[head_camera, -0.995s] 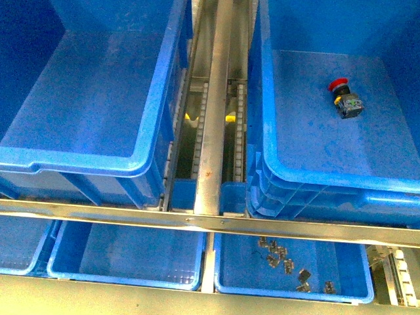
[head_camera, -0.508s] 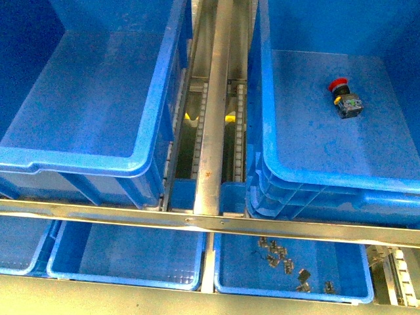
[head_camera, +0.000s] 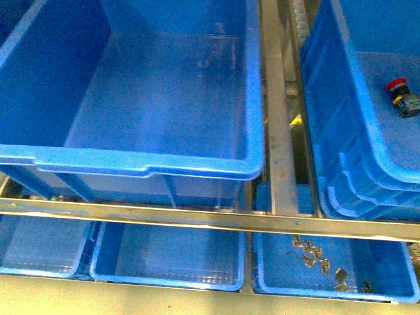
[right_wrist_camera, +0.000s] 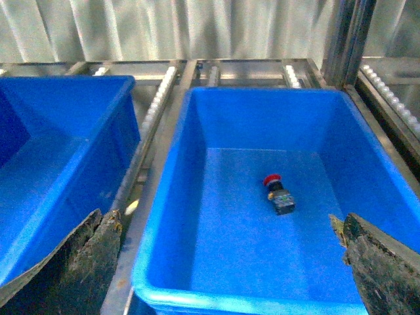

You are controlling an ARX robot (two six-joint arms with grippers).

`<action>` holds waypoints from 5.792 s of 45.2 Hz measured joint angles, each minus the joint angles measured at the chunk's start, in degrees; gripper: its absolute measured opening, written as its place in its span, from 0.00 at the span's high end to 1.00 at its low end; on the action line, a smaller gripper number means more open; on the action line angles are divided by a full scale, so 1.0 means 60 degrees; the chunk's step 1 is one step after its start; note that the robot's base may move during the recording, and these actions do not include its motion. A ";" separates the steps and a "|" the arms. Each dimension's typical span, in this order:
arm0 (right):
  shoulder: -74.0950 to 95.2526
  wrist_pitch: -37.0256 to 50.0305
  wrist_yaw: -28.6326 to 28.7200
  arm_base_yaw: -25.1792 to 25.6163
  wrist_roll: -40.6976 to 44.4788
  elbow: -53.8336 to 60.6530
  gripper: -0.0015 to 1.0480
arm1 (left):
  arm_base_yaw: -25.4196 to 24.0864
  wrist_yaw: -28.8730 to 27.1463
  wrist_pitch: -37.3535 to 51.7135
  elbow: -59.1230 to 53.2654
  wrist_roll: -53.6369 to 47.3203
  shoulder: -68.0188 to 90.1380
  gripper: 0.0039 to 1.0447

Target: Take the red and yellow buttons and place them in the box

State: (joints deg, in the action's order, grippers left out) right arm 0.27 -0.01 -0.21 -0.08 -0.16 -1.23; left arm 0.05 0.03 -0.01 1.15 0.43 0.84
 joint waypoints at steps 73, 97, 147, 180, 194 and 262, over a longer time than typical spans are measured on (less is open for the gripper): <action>0.0000 -0.0011 0.0036 0.0015 0.0000 0.0011 0.06 | 0.0000 -0.0007 -0.0004 0.0000 0.0004 0.0000 0.07; 0.0000 -0.0011 0.0036 0.0015 0.0000 0.0007 0.06 | 0.0000 -0.0007 -0.0004 0.0000 0.0004 0.0000 0.07; -0.0004 -0.0007 0.0036 0.0015 0.0000 0.0007 0.06 | -0.0004 -0.0004 -0.0004 0.0000 0.0004 0.0000 0.07; -0.0004 -0.0011 0.0025 0.0015 0.0000 0.0007 0.06 | 0.1341 -0.2288 -0.2495 0.1636 0.2382 0.3009 0.07; -0.0007 -0.0011 0.0033 0.0015 0.0004 0.0007 0.06 | 0.2058 -0.3075 0.1282 0.4645 0.4881 1.0306 0.07; -0.0007 -0.0011 0.0036 0.0015 0.0000 0.0007 0.06 | -0.0208 -0.1002 0.1738 1.3111 0.4641 2.2305 0.08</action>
State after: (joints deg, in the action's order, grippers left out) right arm 0.23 -0.08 0.01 0.01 -0.16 -1.19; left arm -1.19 -5.98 10.41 79.81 28.27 134.67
